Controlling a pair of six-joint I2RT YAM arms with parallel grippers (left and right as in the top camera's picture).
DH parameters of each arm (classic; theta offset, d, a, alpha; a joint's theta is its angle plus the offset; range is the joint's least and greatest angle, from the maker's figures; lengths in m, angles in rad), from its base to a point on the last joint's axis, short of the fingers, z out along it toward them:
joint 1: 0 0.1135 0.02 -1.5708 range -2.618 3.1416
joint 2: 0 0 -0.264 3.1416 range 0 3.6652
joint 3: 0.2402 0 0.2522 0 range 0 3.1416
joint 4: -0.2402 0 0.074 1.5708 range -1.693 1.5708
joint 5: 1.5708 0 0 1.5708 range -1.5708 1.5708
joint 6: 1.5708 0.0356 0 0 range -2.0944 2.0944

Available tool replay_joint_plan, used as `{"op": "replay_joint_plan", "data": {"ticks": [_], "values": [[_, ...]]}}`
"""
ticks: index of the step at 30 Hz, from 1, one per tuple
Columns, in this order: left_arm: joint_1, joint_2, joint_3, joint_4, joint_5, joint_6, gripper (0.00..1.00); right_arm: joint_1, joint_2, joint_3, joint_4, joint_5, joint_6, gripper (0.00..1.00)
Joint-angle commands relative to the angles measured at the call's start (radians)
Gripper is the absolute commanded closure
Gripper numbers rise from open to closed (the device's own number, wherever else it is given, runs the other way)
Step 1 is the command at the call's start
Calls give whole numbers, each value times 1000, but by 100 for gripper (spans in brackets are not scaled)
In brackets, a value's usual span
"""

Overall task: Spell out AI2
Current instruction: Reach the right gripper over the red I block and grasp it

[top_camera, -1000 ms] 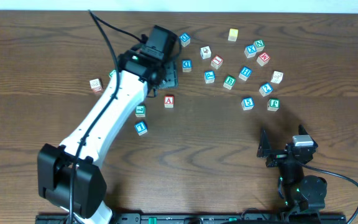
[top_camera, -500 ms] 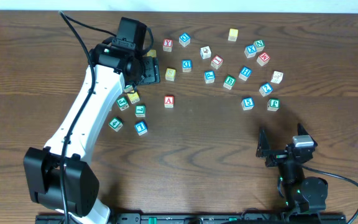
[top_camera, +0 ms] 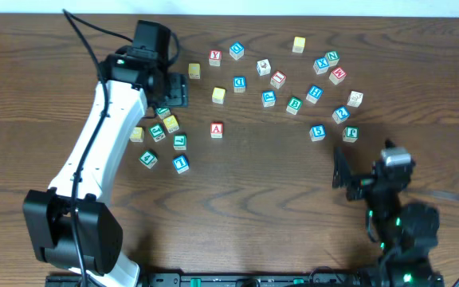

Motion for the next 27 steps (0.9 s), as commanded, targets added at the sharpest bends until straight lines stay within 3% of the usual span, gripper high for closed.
{"op": "replay_joint_plan", "data": {"ticks": [1, 8, 15, 17, 27], "values": [[33, -43, 21, -18, -16, 27, 24, -7, 178, 150, -32, -39, -48, 1], [74, -85, 21, -33, -16, 27, 24, -7, 531, 481, -217, -97, -55, 1], [93, -92, 21, -45, -16, 27, 23, -7, 771, 750, -407, -107, -123, 1], [93, -92, 21, -44, -16, 27, 3, -7, 829, 814, -444, -132, -139, 1], [93, -92, 21, -44, -16, 27, 2, -6, 1108, 1126, -604, -257, -175, 1]]}}
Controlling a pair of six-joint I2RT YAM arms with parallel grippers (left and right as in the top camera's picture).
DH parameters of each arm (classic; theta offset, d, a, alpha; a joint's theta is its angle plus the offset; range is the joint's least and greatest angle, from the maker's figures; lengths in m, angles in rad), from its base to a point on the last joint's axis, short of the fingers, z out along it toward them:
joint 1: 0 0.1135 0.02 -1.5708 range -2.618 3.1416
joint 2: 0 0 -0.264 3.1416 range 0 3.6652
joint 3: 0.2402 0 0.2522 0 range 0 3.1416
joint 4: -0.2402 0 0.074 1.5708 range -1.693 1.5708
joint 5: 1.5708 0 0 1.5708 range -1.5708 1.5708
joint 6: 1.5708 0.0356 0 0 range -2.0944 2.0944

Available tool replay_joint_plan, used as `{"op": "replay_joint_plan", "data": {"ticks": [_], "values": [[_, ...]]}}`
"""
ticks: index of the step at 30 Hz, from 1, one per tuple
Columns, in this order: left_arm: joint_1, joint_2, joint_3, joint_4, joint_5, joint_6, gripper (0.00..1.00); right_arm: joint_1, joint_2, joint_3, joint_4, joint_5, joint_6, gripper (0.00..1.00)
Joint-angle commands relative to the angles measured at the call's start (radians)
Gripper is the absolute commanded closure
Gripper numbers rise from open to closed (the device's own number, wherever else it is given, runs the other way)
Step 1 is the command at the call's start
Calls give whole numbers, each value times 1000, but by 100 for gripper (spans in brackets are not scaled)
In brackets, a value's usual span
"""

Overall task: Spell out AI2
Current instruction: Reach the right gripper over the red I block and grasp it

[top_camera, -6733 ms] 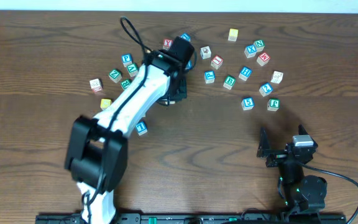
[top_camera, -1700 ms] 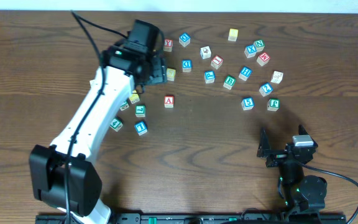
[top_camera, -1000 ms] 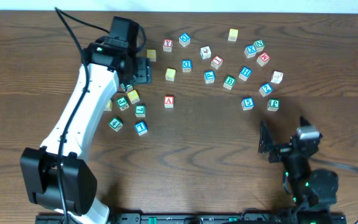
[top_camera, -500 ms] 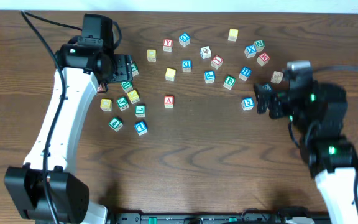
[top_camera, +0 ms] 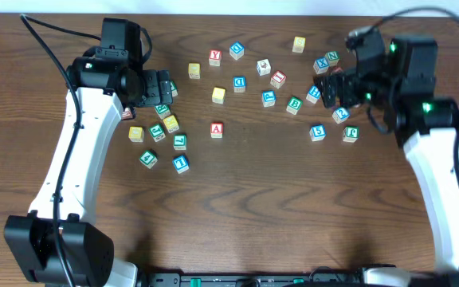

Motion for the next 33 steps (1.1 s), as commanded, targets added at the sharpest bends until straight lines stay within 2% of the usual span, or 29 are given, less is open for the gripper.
{"op": "replay_joint_plan", "data": {"ticks": [1, 14, 21, 28, 33], "values": [[6, -10, 21, -2, -13, 6, 2, -6, 84, 110, -34, -85, -47, 1], [5, -10, 21, -2, -13, 6, 2, 50, 386, 378, -90, -96, -196, 1], [5, -10, 21, -2, -13, 6, 2, 77, 540, 426, -64, -46, -265, 1], [5, -10, 21, -2, -13, 6, 2, 102, 611, 426, -26, -17, -372, 1], [5, -10, 21, -2, -13, 6, 2, 105, 612, 426, -39, -85, -292, 1]]}}
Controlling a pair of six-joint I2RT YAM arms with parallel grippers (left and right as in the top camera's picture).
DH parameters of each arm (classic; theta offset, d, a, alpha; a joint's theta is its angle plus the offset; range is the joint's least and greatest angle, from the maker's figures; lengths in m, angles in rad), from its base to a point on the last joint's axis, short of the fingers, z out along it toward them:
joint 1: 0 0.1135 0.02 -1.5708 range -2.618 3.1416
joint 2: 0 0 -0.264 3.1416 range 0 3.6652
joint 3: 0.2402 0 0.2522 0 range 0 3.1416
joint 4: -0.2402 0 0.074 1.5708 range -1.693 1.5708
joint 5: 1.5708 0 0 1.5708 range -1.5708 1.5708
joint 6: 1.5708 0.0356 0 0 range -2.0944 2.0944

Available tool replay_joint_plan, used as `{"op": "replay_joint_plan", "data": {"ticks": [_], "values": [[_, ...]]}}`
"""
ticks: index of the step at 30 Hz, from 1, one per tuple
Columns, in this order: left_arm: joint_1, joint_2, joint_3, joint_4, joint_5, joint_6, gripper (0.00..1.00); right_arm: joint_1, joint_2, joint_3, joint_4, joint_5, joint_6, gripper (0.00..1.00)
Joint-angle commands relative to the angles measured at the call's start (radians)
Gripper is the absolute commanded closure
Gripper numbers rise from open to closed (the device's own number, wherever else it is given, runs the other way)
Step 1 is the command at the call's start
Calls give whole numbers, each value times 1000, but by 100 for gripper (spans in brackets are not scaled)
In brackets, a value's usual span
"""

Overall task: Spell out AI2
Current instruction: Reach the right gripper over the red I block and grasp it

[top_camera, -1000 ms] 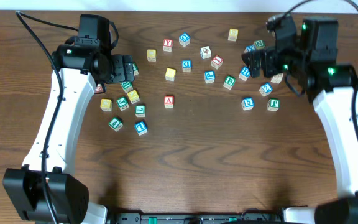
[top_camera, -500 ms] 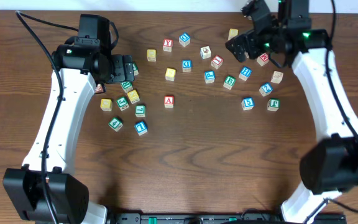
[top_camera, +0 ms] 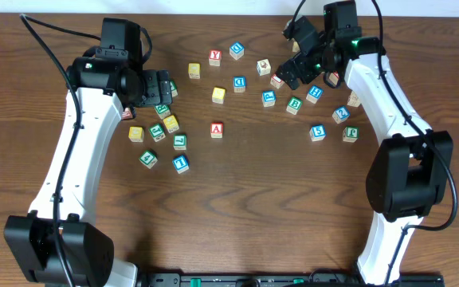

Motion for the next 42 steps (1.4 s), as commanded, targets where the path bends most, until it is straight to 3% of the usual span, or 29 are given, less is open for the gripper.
{"op": "replay_joint_plan", "data": {"ticks": [1, 3, 5, 9, 18, 31, 42], "values": [[5, -10, 21, -2, -13, 6, 2, 8, -5, 21, -7, -53, 46, 1], [5, -10, 21, -2, -13, 6, 2, 8, -5, 21, -8, -69, 51, 1], [5, -10, 21, -2, -13, 6, 2, 8, -5, 21, -5, -55, 55, 13], [5, -10, 21, -2, -13, 6, 2, 22, 10, 21, 36, 100, 165, 15], [5, -10, 21, -2, -13, 6, 2, 123, 46, 25, 82, 365, 190, 22], [5, -10, 21, -2, -13, 6, 2, 130, 196, 26, 128, 356, 262, 41], [5, -10, 21, -2, -13, 6, 2, 125, 237, 26, 168, 354, 307, 42]]}}
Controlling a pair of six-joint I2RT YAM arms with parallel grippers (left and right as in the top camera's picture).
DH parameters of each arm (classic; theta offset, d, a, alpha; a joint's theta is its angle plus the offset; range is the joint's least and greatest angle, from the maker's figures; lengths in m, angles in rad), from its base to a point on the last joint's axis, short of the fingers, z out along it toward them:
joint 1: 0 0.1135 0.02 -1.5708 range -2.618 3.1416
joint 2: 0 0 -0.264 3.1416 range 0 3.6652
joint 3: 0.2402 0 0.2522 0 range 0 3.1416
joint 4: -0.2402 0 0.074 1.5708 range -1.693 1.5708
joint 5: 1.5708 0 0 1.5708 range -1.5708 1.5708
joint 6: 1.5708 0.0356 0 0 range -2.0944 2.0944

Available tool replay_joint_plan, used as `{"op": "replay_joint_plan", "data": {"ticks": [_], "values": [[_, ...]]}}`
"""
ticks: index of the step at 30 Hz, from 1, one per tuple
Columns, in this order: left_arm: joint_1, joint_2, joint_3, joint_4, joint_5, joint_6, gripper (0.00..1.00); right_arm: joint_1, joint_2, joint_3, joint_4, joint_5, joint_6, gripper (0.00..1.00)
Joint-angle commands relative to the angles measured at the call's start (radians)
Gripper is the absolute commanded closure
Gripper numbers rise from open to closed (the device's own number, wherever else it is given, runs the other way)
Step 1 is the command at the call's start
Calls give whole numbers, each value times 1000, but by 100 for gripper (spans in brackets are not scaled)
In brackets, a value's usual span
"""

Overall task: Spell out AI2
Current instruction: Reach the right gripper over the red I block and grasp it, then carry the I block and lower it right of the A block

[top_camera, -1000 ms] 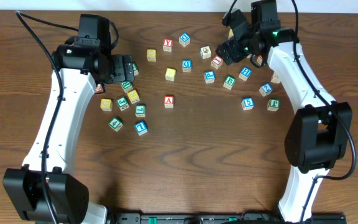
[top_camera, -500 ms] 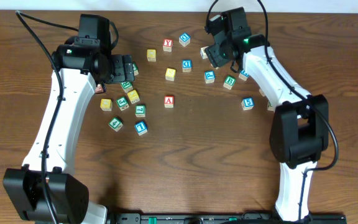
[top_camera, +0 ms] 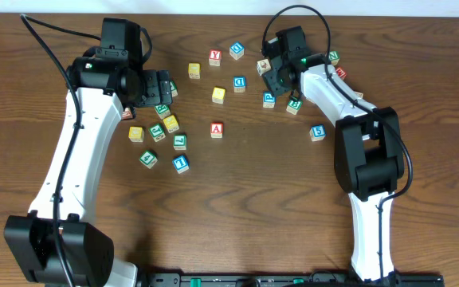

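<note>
The red A block lies alone near the table's middle. A blue block with a white I-like letter sits at the lower end of the left cluster. I cannot pick out a block marked 2. My left gripper hovers open at the top of the left cluster, above a green block. My right gripper reaches in from the right, open, over the blocks beside a white block; what lies beneath it is hidden.
Loose letter blocks are scattered across the far half: a red Y, blue ones, yellow ones, a green one and a blue S. The left cluster holds several green and yellow blocks.
My right gripper has moved left and lower, from beside the red block near the white one to over it, hiding it. The left arm and all visible blocks stand as before.
My right arm was folded at the front right and my left gripper hung right of the left cluster. Then the left gripper was further left, where it stays, and the right arm was over the far-right blocks. The right gripper has since shifted left to the white block.
</note>
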Motion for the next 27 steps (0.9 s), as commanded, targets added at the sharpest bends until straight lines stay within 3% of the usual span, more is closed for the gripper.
{"op": "replay_joint_plan", "data": {"ticks": [1, 18, 27], "values": [[5, -10, 21, -2, -13, 6, 2, -11, 0, 19, 5, 4, 28, 43], [5, -10, 21, -2, -13, 6, 2, -11, 14, 16, 15, 2, 52, 59], [5, -10, 21, -2, -13, 6, 2, -11, 14, 16, 5, 46, 164, 71]]}}
